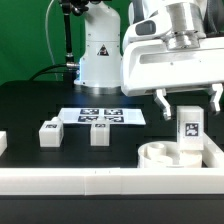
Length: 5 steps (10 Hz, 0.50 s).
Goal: Assemble stool
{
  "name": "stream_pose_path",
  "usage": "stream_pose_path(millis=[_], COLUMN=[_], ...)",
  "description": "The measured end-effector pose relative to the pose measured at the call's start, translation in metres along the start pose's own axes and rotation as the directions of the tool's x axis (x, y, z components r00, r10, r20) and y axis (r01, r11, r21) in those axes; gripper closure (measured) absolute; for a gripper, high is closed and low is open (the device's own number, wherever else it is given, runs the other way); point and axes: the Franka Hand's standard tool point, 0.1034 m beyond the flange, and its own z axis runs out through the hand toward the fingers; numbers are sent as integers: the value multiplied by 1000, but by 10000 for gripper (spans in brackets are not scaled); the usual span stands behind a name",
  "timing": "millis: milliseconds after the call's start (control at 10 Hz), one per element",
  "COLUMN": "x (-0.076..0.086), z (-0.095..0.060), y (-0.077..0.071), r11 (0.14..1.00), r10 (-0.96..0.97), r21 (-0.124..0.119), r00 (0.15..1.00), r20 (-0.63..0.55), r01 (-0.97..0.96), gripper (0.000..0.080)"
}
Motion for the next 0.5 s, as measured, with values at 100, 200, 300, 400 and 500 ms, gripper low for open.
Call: stream_pose_path(millis=[100,200,300,400,500], x=[2,3,6,10,15], z=[0,-2,-4,-8,-11], y=[0,1,3,5,5], r11=[1000,1000,1000,1000,1000], r10=[-2,-5,-7,-7,-7], r21=[0,-1,-3,-4,-2], r00=[1000,1000,1000,1000,1000], r20=[-3,-5,-6,-1,12], r01=[2,5,6,7,7], gripper=[174,174,157,152,152])
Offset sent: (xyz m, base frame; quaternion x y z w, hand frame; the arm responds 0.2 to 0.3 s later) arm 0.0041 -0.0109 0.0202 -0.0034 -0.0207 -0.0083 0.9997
